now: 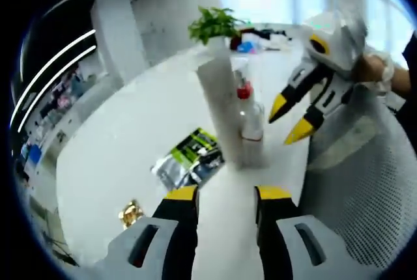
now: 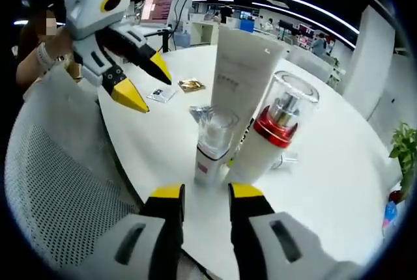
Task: Arrange the skincare products in the storage area until every visible bottle or jar stands upright without overlapping.
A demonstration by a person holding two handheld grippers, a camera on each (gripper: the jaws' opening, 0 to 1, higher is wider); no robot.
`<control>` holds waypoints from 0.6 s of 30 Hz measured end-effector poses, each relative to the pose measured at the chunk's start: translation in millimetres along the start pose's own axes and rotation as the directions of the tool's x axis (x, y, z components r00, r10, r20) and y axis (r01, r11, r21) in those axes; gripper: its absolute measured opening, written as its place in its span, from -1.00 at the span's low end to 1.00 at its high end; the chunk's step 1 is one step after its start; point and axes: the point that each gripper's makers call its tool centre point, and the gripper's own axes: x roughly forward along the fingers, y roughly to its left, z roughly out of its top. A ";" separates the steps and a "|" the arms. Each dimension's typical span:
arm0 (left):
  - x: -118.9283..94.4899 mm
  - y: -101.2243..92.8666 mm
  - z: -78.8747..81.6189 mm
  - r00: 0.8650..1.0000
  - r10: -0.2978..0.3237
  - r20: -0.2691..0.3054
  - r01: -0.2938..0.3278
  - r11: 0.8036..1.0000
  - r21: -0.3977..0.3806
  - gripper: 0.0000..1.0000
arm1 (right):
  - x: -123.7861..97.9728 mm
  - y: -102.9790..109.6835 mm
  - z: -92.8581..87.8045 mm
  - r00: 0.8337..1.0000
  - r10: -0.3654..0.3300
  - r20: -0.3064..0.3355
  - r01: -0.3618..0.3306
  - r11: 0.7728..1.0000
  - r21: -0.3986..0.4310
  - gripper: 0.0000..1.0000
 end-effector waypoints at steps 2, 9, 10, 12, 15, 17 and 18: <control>-9.2 3.6 -2.5 1.000 0.016 0.009 -0.016 1.000 -0.018 -0.22 | -6.0 1.4 4.4 1.000 -0.005 0.013 0.005 1.000 -0.006 -0.29; -36.2 4.7 -2.9 0.997 0.057 0.043 -0.053 0.994 -0.099 0.17 | -28.4 -5.2 20.3 0.997 -0.066 0.044 0.065 0.998 0.022 0.09; -39.6 5.8 -3.6 0.997 0.067 0.044 -0.061 0.991 -0.117 0.23 | -30.8 -6.5 21.6 0.996 -0.072 0.044 0.071 0.997 0.032 0.16; -47.7 14.1 -9.1 0.994 0.098 0.056 -0.088 0.984 -0.152 0.31 | -35.1 -9.2 25.9 0.995 -0.083 0.055 0.079 0.995 0.068 0.32; -55.8 17.4 -14.0 0.992 0.110 0.058 -0.099 0.981 -0.170 0.38 | -41.5 -13.8 30.9 0.993 -0.101 0.063 0.095 0.990 0.101 0.51; -60.3 20.8 -17.2 0.990 0.127 0.056 -0.115 0.976 -0.184 0.47 | -44.6 -16.5 33.2 0.992 -0.113 0.063 0.106 0.989 0.108 0.60; -62.9 21.9 -18.7 0.989 0.134 0.058 -0.121 0.975 -0.188 0.49 | -45.8 -17.7 33.9 0.991 -0.120 0.063 0.113 0.988 0.108 0.63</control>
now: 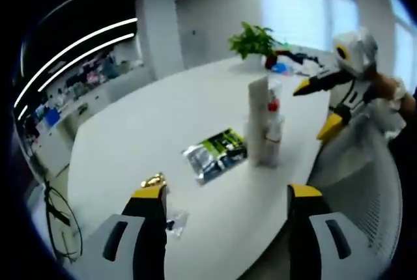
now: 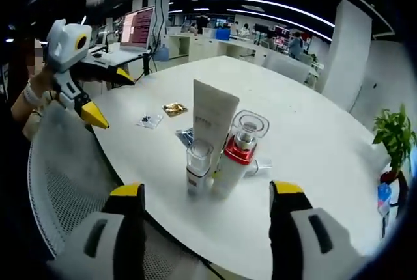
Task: Arrange the skincare products in the storage area until every visible bottle or jar stands upright without overlapping.
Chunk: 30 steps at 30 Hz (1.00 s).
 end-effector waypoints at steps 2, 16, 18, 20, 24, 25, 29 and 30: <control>-2.5 3.4 -0.7 1.000 0.011 0.008 -0.010 1.000 -0.027 0.54 | -1.5 -1.7 0.8 1.000 -0.013 -0.003 0.013 1.000 0.001 0.70; -10.0 3.9 -5.1 0.998 0.041 0.040 -0.038 0.997 -0.060 0.93 | 3.9 10.2 7.5 0.999 0.027 -0.019 -0.027 0.999 -0.038 0.92; -10.8 4.1 -5.7 0.998 0.043 0.041 -0.040 0.997 -0.065 0.93 | 3.7 10.0 8.9 0.999 0.031 -0.017 -0.032 0.998 -0.046 0.92; -11.7 4.4 -5.0 0.998 0.048 0.050 -0.044 0.996 -0.073 0.94 | 3.6 9.3 10.3 0.999 0.035 -0.018 -0.036 0.998 -0.055 0.93; -12.1 2.5 -4.6 0.997 0.046 0.057 -0.042 0.996 -0.081 0.94 | 2.9 6.1 13.4 0.999 0.040 -0.016 -0.041 0.996 -0.074 0.93; -11.8 2.7 -5.5 0.997 0.048 0.052 -0.044 0.996 -0.083 0.94 | 2.5 5.2 14.3 0.999 0.046 -0.014 -0.047 0.996 -0.080 0.93; -11.5 2.6 -5.6 0.998 0.056 0.043 -0.052 0.996 -0.078 0.94 | 1.2 0.5 14.9 0.999 0.050 -0.017 -0.051 0.994 -0.102 0.92; -11.6 2.4 -4.4 0.997 0.057 0.047 -0.053 0.996 -0.078 0.94 | 0.9 -1.8 14.8 0.998 0.057 -0.018 -0.059 0.992 -0.110 0.92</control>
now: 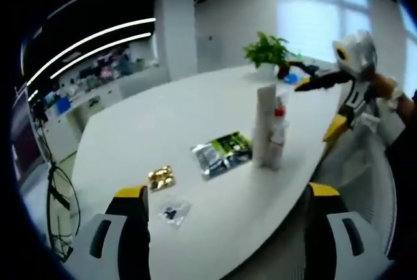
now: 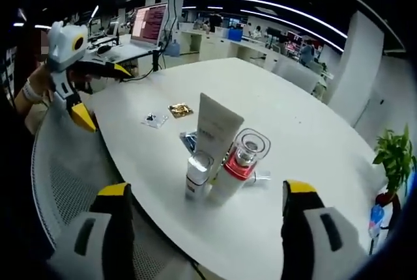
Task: Arrange the skincare products in the storage area until every visible bottle or jar stands upright without overlapping.
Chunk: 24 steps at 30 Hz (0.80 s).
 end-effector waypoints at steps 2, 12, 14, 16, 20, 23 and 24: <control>0.6 0.2 0.9 1.000 0.001 0.003 -0.001 1.000 0.000 0.94 | -0.7 -1.6 0.2 1.000 0.012 0.001 -0.012 1.000 -0.015 0.94; 0.3 -0.1 -3.5 1.000 0.012 -0.021 -0.012 1.000 0.001 0.94 | -2.3 -25.8 -12.5 0.996 0.047 -0.074 -0.059 0.985 -0.164 0.88; -0.2 2.9 -8.3 0.999 0.022 -0.030 -0.022 1.000 -0.014 0.94 | 0.1 -28.7 -13.6 0.995 0.054 -0.080 -0.067 0.983 -0.171 0.86; -0.6 4.0 -12.0 0.999 0.027 -0.043 -0.028 0.999 -0.021 0.94 | 2.7 -30.0 -15.0 0.991 0.092 -0.093 -0.110 0.972 -0.208 0.86; -2.9 5.2 -12.8 0.998 0.034 -0.049 -0.035 0.999 -0.024 0.94 | 11.0 -46.0 -21.4 0.982 0.103 -0.160 -0.150 0.937 -0.314 0.83; -4.7 7.1 -12.4 0.998 0.039 -0.042 -0.041 0.998 -0.039 0.94 | 20.6 -54.0 -20.3 0.979 0.121 -0.166 -0.173 0.923 -0.344 0.81; -4.9 7.6 -13.1 0.998 0.039 -0.041 -0.040 0.998 -0.046 0.94 | 25.4 -54.7 -19.9 0.973 0.155 -0.170 -0.207 0.910 -0.359 0.79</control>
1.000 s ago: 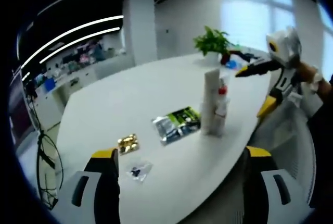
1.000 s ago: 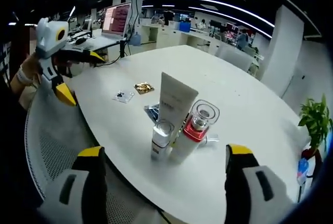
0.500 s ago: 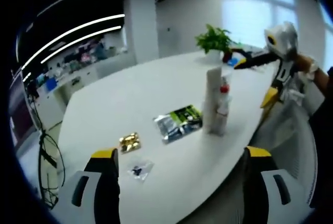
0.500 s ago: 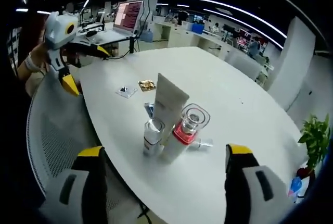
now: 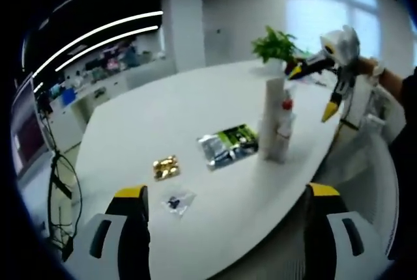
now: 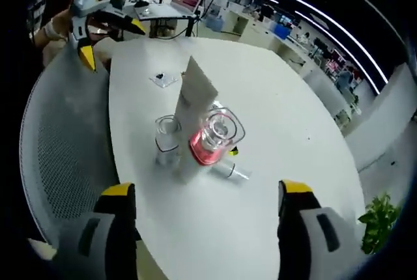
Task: Arrange the skincare products in the storage area until every visible bottle or jar stands upright without overlapping.
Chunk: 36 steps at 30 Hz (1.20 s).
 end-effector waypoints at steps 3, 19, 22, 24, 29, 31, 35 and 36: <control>-0.7 2.0 -1.9 1.000 0.009 -0.003 -0.009 1.000 -0.010 0.94 | 13.5 -16.1 -5.4 1.000 0.025 -0.008 -0.026 0.995 -0.101 0.66; -1.1 1.7 -10.2 0.999 0.016 -0.036 -0.017 1.000 -0.025 0.94 | 66.7 -39.0 -29.7 0.980 0.151 -0.133 -0.180 0.953 -0.245 0.16; 1.4 3.3 -12.3 0.999 0.019 -0.049 -0.020 0.999 -0.027 0.94 | 75.3 -46.4 -34.2 0.973 0.153 -0.171 -0.198 0.936 -0.291 0.09; 2.5 4.0 -11.8 0.999 0.018 -0.050 -0.019 0.999 -0.029 0.94 | 80.9 -50.0 -33.1 0.973 0.165 -0.163 -0.207 0.935 -0.288 0.03; 5.4 3.6 -10.8 0.998 0.006 -0.056 -0.008 1.000 -0.028 0.94 | 95.0 -51.0 -35.6 0.959 0.218 -0.181 -0.264 0.918 -0.296 -0.09; 6.2 4.2 -11.1 0.998 0.004 -0.061 -0.005 1.000 -0.025 0.94 | 100.5 -53.4 -35.5 0.956 0.223 -0.191 -0.274 0.912 -0.305 -0.11; 7.2 5.3 -12.3 0.998 0.000 -0.068 -0.001 1.000 -0.027 0.94 | 111.4 -53.1 -39.3 0.945 0.249 -0.214 -0.307 0.902 -0.303 -0.19; 7.5 5.4 -12.8 0.998 -0.001 -0.070 -0.001 1.000 -0.027 0.94 | 115.2 -52.9 -41.1 0.942 0.254 -0.221 -0.314 0.900 -0.303 -0.20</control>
